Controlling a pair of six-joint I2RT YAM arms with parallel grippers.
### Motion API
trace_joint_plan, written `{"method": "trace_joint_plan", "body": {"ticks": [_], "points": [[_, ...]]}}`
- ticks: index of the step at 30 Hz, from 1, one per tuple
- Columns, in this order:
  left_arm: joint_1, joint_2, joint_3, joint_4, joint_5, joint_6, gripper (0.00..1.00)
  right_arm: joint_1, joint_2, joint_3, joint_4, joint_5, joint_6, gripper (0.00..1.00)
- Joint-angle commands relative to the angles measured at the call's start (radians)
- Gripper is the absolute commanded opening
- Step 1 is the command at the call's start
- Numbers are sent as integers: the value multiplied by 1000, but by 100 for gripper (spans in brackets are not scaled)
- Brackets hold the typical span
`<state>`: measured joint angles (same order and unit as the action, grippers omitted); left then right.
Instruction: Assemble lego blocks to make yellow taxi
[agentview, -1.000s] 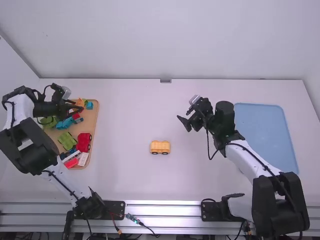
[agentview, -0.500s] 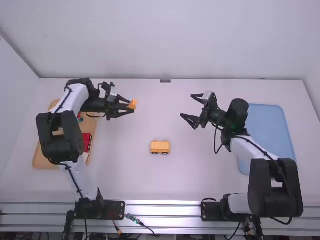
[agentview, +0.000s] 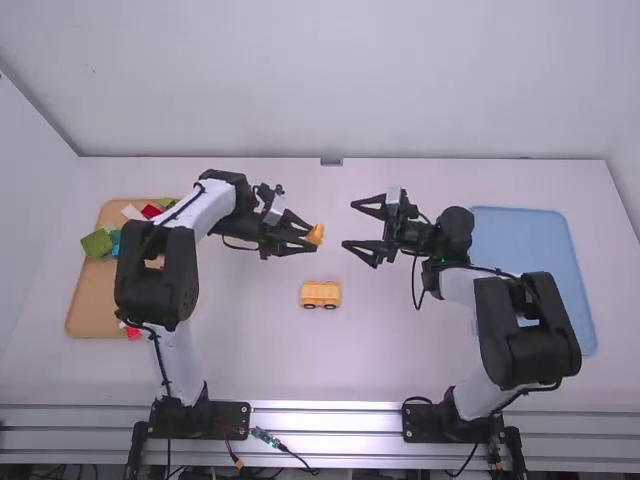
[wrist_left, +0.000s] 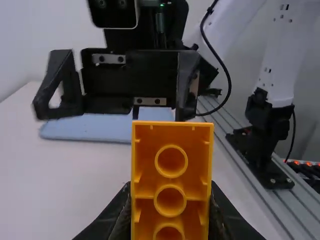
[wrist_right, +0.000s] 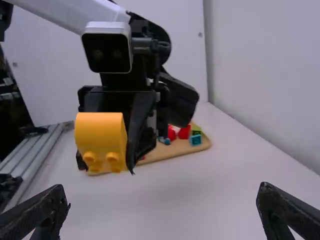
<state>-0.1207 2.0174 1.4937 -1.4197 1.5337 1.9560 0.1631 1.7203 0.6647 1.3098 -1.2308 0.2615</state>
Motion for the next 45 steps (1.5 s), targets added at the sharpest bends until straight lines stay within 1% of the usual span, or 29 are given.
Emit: {"method": "trace_joint_plan", "body": {"ticks": [1,3,7,8,11,12,13,15,17,19,21,25,28,29,30,31,32,35,37,38,40,41,43,44,45], "points": [[5,-15,-6,5,34,6,2,15,8,9,10,-4,31,99],[21,-15,-6,47,24,-5,2,14,8,9,12,-6,52,99],[50,-15,-6,156,-10,-94,2,7,8,9,11,-26,74,99],[61,-15,-6,223,-45,-160,2,7,8,9,11,-39,75,99],[67,-15,-6,352,-129,-304,2,7,8,9,11,-57,74,99],[67,-15,-6,426,-175,-390,2,7,8,9,11,-55,75,99],[61,-15,-6,537,-248,-529,2,7,8,9,11,-55,74,99],[53,-15,-6,661,-326,-694,2,7,8,9,11,-55,74,99],[33,-15,-6,860,-452,-985,2,7,8,9,10,-55,72,99],[20,-15,-7,907,-441,-1030,2,7,8,9,11,-52,71,99],[8,-15,-10,907,-327,-972,2,7,8,9,10,-40,71,99],[12,-15,-47,907,-233,-954,2,-16,8,9,8,-33,72,99],[3,-21,-93,947,-261,-986,2,-37,8,9,-37,-26,40,99],[3,-28,-113,981,-284,-1020,2,-43,8,9,-68,-25,11,99],[3,-41,-146,1049,-330,-1092,2,-48,8,9,-97,-25,-12,99],[3,-41,-146,1049,-330,-1092,2,-48,8,9,-97,-25,-12,99],[-1,-65,-194,1160,-403,-1210,2,-53,8,9,-126,-25,-34,99],[-17,-118,-276,1308,-454,-1339,2,-49,8,9,-142,-21,-44,99],[-18,-188,-360,1403,-407,-1368,2,-39,8,9,-141,-21,-54,99],[-18,-195,-367,1410,-401,-1367,2,-39,8,9,-140,-20,-54,99],[-18,-261,-446,1496,-317,-1368,2,-30,8,9,-140,-17,-56,99],[-18,-286,-481,1553,-285,-1410,2,-25,8,9,-141,-18,-58,99],[-18,-314,-526,1673,-273,-1544,2,-17,8,9,-140,-18,-57,99],[-18,-327,-564,1795,-257,-1668,2,-11,8,9,-140,-26,-57,99],[-18,-328,-576,1836,-246,-1698,2,-10,8,9,-139,-29,-57,99]]}}
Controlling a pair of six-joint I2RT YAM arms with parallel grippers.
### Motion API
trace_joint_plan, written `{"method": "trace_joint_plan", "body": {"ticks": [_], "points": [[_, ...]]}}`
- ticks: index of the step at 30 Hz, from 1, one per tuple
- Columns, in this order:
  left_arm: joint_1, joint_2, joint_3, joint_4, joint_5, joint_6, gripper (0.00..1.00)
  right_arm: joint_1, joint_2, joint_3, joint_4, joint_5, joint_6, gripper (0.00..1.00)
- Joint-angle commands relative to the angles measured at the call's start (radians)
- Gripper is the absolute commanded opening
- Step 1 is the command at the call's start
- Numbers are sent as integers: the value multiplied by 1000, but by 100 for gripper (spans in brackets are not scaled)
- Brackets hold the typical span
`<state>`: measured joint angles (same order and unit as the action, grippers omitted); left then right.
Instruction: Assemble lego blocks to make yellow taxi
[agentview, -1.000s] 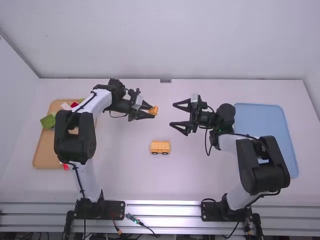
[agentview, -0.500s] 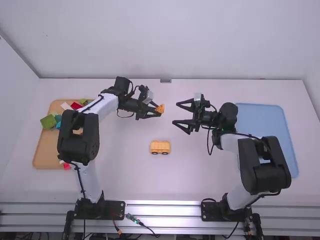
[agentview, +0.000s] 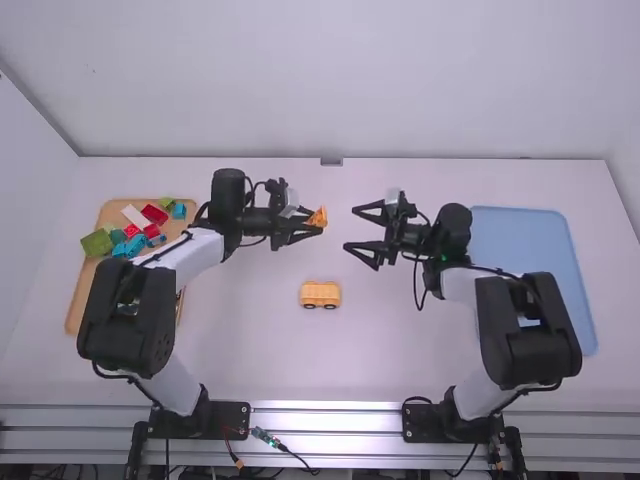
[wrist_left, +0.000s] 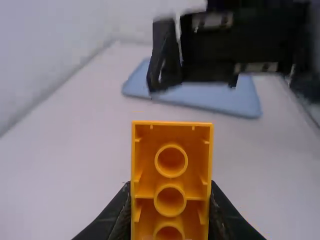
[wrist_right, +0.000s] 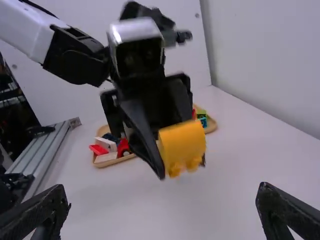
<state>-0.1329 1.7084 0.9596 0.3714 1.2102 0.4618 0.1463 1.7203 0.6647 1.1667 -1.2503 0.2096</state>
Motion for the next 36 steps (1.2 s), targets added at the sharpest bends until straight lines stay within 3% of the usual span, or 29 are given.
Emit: {"method": "trace_joint_plan", "body": {"ticks": [1,4,8,12,18,21,30,35,36], "points": [[-6,-20,-59,105,105,-238,2,6,8,9,7,-15,-5,99],[-6,-20,-127,354,187,-401,2,5,8,24,6,-67,30,97],[-6,-20,-190,564,163,-551,2,6,8,56,6,-115,57,89],[-15,-20,-235,741,139,-720,2,33,8,76,6,-115,77,89],[-42,-20,-239,711,135,-695,2,79,8,96,6,-111,74,89],[-61,-20,-240,700,132,-689,2,91,8,109,2,-114,82,79],[-65,-20,-244,700,138,-689,2,97,8,109,7,-111,100,63],[-64,-20,-255,682,132,-644,2,96,8,109,7,-110,100,59],[-64,-20,-259,685,133,-644,2,96,8,109,7,-111,100,54]]}}
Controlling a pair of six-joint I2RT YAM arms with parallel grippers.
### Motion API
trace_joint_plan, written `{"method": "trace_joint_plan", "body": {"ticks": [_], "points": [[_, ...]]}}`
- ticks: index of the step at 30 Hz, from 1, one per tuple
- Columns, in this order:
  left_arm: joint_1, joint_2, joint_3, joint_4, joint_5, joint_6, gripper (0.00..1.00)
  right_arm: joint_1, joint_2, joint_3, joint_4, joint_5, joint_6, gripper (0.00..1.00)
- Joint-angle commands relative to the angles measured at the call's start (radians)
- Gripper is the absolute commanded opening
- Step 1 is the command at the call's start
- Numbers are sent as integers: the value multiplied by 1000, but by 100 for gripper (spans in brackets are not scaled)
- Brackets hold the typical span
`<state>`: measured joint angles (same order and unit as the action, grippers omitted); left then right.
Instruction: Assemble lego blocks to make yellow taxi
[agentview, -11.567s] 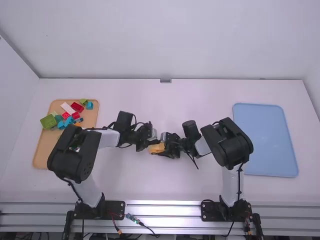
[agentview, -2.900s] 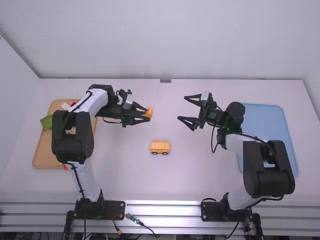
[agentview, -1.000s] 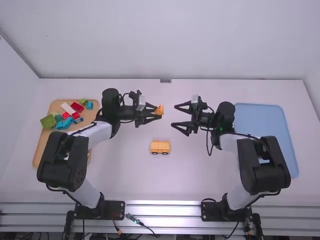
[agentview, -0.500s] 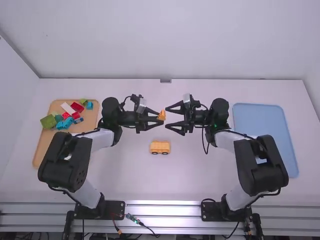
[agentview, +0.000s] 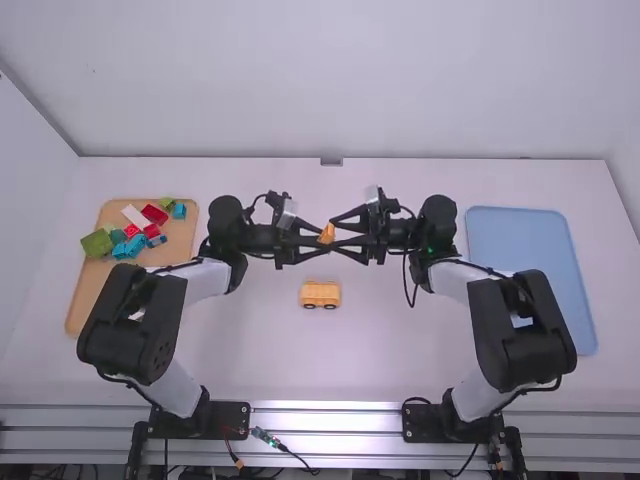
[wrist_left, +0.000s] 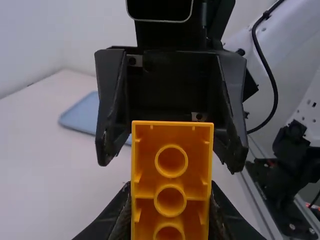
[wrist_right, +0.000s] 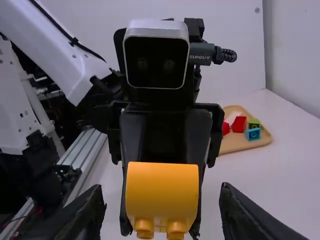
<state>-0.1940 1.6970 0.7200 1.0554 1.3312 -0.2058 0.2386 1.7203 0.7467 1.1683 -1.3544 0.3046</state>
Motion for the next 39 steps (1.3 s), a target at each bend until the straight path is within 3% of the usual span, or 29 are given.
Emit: {"method": "trace_joint_plan", "body": {"ticks": [1,14,22,23,24,26,29,30,33,39], "points": [[-3,-8,-21,4,13,23,2,4,8,27,5,-6,4,54],[-4,-8,-34,61,14,13,2,23,8,27,1,17,2,55],[-10,-8,-34,61,14,13,2,27,8,27,1,28,2,37],[-16,-8,-34,60,14,13,5,32,8,27,1,27,2,32],[-22,-8,-34,62,11,13,18,40,8,27,1,28,2,23],[-26,-8,-34,61,11,18,24,44,8,27,1,30,2,16],[-31,-8,-34,65,11,19,55,53,8,27,0,43,2,6],[-27,-8,-34,67,12,19,99,51,8,27,2,43,1,6],[-16,-8,-33,69,21,13,99,34,8,27,-7,43,-16,0],[13,-8,-33,45,44,19,99,-30,8,27,-37,90,-14,0]]}}
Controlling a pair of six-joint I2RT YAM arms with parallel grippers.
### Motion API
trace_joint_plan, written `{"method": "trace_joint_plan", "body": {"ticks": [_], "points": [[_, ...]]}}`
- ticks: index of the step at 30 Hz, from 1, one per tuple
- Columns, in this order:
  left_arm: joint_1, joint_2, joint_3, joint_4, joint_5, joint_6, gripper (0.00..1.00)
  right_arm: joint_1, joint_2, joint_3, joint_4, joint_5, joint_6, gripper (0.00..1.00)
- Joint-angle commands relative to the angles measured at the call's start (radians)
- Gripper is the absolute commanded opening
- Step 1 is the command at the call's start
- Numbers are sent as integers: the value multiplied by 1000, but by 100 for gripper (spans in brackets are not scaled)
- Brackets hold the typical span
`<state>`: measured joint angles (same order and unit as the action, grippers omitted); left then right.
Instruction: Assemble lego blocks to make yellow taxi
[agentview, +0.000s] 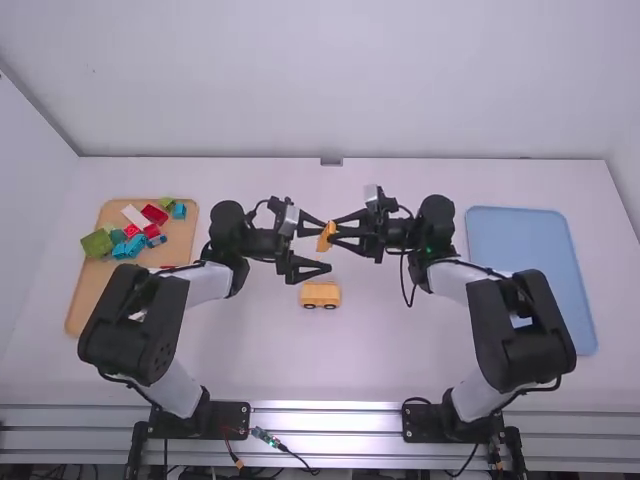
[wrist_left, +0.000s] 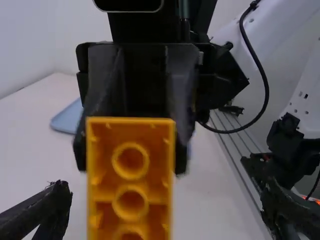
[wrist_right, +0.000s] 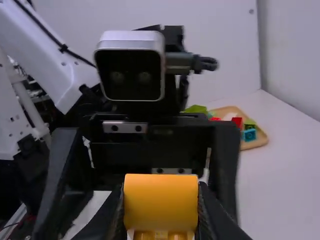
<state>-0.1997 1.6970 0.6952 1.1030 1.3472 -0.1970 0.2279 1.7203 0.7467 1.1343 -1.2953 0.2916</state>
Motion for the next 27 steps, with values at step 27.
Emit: {"method": "trace_joint_plan", "body": {"ticks": [27], "points": [[88,-24,462,-1379,-373,917,99,128,-172,349,-1629,1168,-932,0]]}}
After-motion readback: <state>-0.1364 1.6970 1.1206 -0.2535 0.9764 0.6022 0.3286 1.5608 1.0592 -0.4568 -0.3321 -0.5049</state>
